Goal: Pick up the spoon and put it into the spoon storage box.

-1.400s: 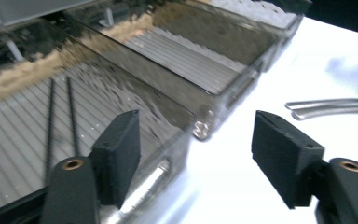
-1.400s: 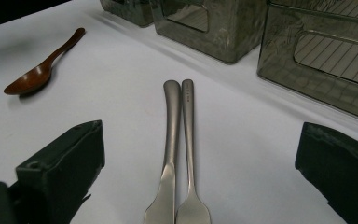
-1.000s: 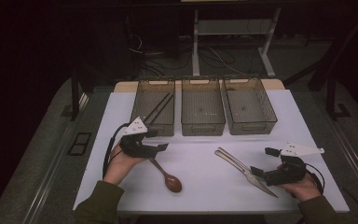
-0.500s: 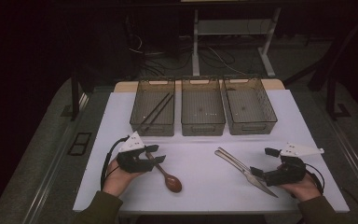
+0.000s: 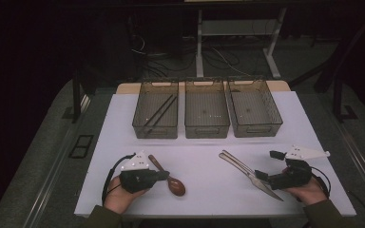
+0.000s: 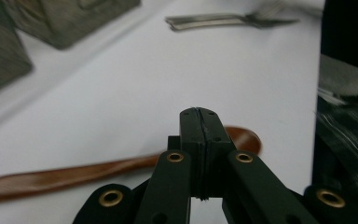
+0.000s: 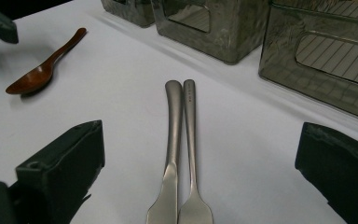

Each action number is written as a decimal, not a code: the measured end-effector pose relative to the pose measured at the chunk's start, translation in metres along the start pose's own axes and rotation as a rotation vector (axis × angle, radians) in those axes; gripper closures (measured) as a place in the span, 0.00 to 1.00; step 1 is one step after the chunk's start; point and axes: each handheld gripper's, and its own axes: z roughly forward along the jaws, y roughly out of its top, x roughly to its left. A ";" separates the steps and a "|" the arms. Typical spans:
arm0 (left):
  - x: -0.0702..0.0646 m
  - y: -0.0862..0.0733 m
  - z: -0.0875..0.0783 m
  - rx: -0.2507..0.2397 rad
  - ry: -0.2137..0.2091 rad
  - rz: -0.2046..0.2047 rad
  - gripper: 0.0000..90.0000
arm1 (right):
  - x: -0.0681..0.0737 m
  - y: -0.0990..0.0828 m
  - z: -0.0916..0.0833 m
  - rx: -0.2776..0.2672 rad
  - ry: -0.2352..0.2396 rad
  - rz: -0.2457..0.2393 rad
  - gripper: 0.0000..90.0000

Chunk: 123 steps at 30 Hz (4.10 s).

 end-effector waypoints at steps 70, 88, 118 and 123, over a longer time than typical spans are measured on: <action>0.012 0.025 0.080 0.132 0.010 0.148 0.99 | -0.001 0.000 0.003 0.011 0.002 -0.003 0.01; 0.020 0.035 0.075 0.046 0.004 0.059 0.96 | -0.001 0.000 0.003 0.012 0.006 -0.003 0.01; 0.059 0.066 0.083 0.007 -0.006 -0.020 0.34 | 0.007 0.001 0.013 0.010 0.009 -0.028 0.01; 0.059 0.062 0.088 0.033 -0.002 -0.019 0.34 | 0.006 0.001 0.012 0.011 0.008 -0.025 0.01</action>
